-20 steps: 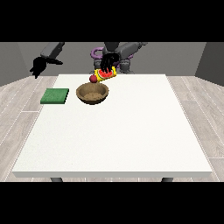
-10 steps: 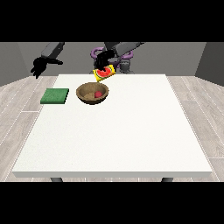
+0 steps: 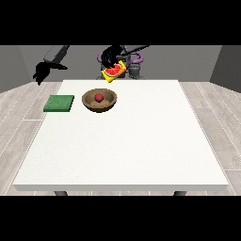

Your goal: Pick the cup and pour the ball into the bowl, then pick the bowl and place it on the pad

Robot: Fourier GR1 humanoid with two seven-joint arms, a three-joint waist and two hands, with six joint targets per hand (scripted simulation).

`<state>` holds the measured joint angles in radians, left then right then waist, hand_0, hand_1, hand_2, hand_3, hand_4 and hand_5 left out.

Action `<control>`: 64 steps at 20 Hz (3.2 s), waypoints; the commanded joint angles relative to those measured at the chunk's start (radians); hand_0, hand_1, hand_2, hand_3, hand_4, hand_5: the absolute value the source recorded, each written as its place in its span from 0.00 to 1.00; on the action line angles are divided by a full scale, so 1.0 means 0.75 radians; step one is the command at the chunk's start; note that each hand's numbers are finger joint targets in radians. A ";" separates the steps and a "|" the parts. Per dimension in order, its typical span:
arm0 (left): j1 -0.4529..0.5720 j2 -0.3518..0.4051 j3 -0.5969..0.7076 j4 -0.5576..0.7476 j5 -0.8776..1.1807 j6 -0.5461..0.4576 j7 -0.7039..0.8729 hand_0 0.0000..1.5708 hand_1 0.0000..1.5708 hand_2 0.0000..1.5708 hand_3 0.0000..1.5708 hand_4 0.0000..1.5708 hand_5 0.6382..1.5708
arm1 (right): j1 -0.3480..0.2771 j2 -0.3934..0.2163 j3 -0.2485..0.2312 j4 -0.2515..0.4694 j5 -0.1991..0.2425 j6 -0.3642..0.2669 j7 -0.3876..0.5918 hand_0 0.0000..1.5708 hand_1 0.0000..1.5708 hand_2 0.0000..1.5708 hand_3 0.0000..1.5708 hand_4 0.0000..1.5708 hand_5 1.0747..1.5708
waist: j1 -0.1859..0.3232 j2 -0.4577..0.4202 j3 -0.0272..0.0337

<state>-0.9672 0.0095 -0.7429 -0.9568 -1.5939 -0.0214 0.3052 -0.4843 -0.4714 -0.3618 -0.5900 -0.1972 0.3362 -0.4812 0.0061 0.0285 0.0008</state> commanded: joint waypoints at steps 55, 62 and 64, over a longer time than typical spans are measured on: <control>0.444 0.008 0.956 -0.424 1.697 0.205 -0.598 0.00 0.00 0.00 0.00 0.00 0.99 | -0.249 0.327 0.011 0.133 -0.127 -0.217 0.059 0.00 0.00 0.00 0.00 0.16 0.92 | 0.237 0.353 -0.0005; 0.528 0.046 1.019 -0.353 1.737 0.178 -0.583 0.00 0.00 0.00 0.00 0.00 0.99 | -0.234 0.477 0.097 0.119 -0.083 -0.369 0.135 0.00 0.00 0.00 0.00 0.24 0.96 | 0.148 0.173 -0.0012; 0.559 0.056 1.034 -0.337 1.752 0.180 -0.699 0.00 0.00 0.00 0.00 0.00 0.99 | -0.289 0.501 0.086 0.111 -0.109 -0.379 0.146 0.00 0.00 0.00 0.00 0.23 0.95 | 0.163 0.239 -0.0012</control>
<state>-0.5804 0.0406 0.0089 -1.2369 -0.2968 0.1143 -0.1618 -0.6762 -0.1547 -0.3158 -0.5049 -0.2806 0.1073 -0.4030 0.1401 0.2166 -0.0023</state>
